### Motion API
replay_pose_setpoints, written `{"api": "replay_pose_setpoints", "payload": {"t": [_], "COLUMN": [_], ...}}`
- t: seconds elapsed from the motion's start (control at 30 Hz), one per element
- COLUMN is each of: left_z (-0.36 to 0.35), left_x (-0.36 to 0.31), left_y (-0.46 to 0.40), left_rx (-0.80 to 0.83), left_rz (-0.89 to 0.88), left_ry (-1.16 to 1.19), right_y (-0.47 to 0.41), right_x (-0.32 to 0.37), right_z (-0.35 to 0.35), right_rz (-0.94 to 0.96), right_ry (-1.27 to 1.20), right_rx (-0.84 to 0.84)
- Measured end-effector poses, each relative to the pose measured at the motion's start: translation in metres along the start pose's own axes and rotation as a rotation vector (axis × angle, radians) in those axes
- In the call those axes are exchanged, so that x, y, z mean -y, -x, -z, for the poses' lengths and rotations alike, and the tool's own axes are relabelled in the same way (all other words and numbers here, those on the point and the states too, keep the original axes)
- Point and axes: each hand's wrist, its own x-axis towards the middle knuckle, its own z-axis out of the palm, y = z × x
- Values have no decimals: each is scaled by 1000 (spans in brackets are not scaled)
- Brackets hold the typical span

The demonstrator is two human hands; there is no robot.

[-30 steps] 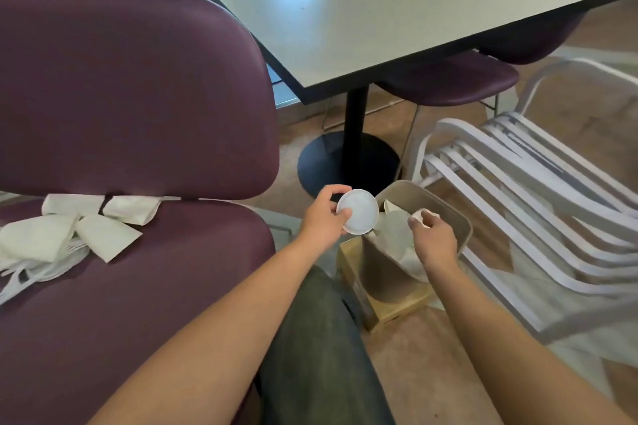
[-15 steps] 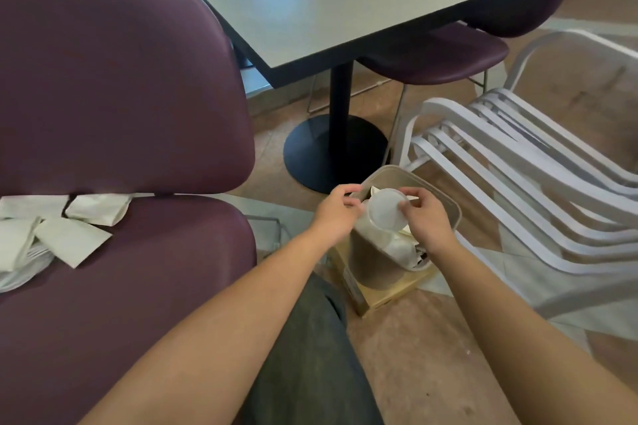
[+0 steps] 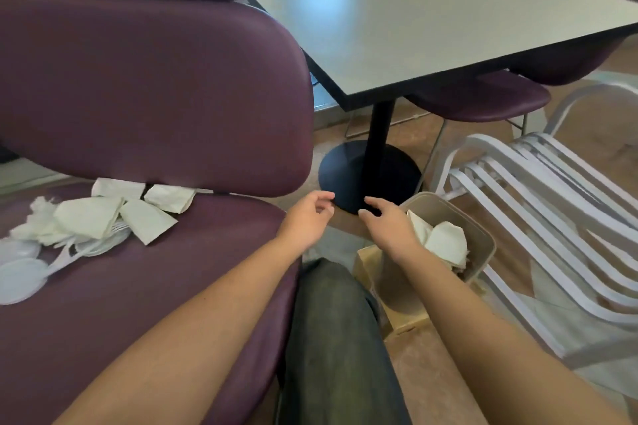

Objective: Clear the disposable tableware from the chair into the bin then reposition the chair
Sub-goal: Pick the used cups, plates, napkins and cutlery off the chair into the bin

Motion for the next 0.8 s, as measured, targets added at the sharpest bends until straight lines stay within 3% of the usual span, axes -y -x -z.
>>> {"api": "replay_pose_setpoints", "payload": {"t": [0.17, 0.57, 0.8], "left_z": [72, 237, 290], "left_x": [19, 101, 157], "left_y": [20, 98, 145], "left_rx": [-142, -509, -600], "left_rz": [-8, 206, 335], "left_ry": [-70, -126, -179], "right_y": [7, 46, 66], "right_x": [58, 173, 209], "right_z": [-48, -180, -251], "right_rz": [134, 383, 481], "right_ry": [40, 124, 162], "right_rx": [74, 321, 415]}}
